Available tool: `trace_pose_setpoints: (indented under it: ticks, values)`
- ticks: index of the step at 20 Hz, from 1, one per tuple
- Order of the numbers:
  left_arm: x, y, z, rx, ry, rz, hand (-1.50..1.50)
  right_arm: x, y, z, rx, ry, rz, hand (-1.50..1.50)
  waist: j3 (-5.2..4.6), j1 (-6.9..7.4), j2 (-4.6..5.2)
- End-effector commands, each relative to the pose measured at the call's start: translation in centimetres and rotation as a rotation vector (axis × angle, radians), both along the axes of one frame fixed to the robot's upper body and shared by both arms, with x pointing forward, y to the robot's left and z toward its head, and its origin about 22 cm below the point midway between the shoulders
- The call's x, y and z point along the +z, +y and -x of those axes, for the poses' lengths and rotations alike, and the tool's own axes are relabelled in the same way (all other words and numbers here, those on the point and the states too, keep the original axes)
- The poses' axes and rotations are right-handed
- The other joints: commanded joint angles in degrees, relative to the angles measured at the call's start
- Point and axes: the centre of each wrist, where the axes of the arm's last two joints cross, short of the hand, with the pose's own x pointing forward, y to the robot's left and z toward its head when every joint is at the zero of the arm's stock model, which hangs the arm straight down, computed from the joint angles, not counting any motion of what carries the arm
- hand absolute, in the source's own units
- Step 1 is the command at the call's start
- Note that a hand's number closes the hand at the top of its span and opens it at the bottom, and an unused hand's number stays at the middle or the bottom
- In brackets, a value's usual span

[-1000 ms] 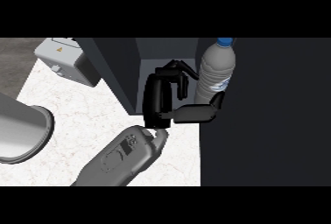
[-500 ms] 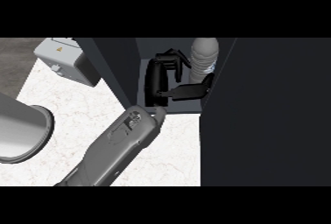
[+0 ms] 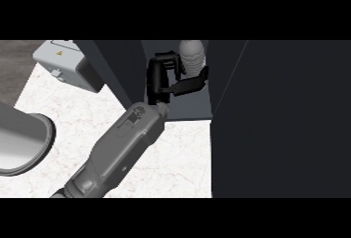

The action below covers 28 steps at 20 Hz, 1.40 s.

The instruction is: Pick up the bottled water, place it into the cabinet and close the cabinet

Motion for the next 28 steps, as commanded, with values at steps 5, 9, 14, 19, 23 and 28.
trace_pose_setpoints:
  ticks: [5,9,14,19,23,28]
  values:
    - [-0.5,1.1,-2.9,0.06,-0.002,-0.042,1.5,1.6,0.0,0.2,0.064,-0.053,-0.066,-1.5,0.02,-1.0,0.22]
    - [-1.9,1.9,-3.5,0.078,0.001,-0.212,1.5,1.8,0.3,0.0,0.041,-0.054,-0.045,-1.5,0.03,-0.7,0.23]
    - [-0.2,1.6,-5.0,0.064,0.002,-0.285,-1.5,1.9,1.0,-0.4,0.042,-0.074,-0.061,-1.5,0.02,-0.56,0.29]
    - [0.0,3.8,-6.1,0.097,0.023,-0.309,-1.5,0.6,0.4,-1.2,0.051,-0.07,-0.059,-1.5,0.03,-1.15,0.68]
    - [-0.7,2.5,-5.5,0.086,0.005,-0.237,-1.5,2.0,1.1,-0.9,0.075,-0.092,-0.062,-1.5,-0.04,-1.39,0.78]
    - [0.8,1.6,-5.6,0.014,-0.063,-0.186,-1.5,1.0,0.5,-0.9,0.031,-0.07,-0.045,-1.5,0.02,0.12,-0.07]
